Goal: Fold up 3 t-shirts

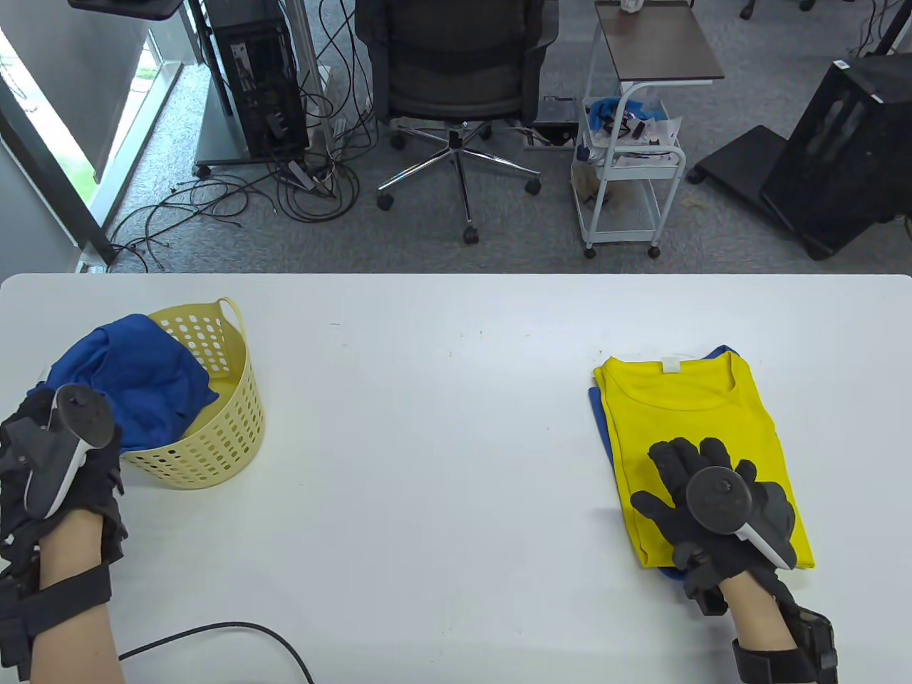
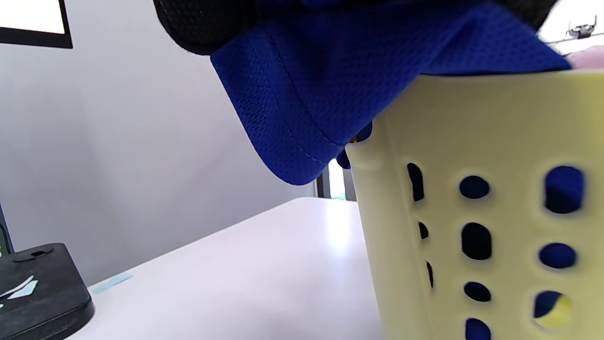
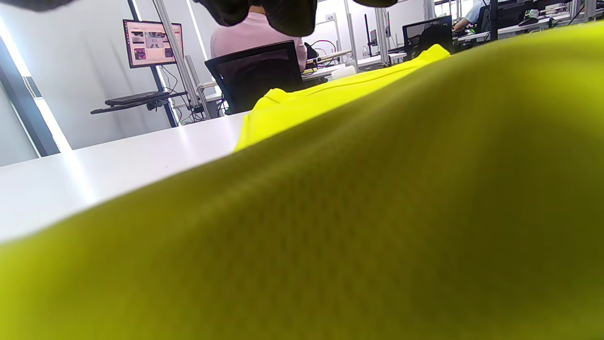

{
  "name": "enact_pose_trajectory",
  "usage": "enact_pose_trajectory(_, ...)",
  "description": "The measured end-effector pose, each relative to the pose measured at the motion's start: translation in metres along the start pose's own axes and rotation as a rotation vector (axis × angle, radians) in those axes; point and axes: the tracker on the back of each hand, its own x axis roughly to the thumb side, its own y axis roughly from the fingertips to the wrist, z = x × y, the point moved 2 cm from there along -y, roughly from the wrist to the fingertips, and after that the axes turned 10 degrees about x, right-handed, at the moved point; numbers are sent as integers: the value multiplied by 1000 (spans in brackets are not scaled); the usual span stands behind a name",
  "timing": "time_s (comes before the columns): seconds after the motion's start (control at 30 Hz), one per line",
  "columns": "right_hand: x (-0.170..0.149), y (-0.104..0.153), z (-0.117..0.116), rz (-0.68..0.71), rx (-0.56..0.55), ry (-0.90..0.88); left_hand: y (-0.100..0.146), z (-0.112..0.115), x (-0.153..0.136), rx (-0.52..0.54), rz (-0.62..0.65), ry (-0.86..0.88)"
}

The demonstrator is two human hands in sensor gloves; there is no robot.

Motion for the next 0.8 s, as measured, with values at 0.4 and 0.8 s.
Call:
enact_pose_trajectory(0.4, -1, -1, -1, -3, 6, -5, 4, -12, 12, 104, 46, 48)
enact_pose_trajectory(0.8, 0, -1, -1, 8, 4, -3, 6, -32, 28, 137, 76, 129)
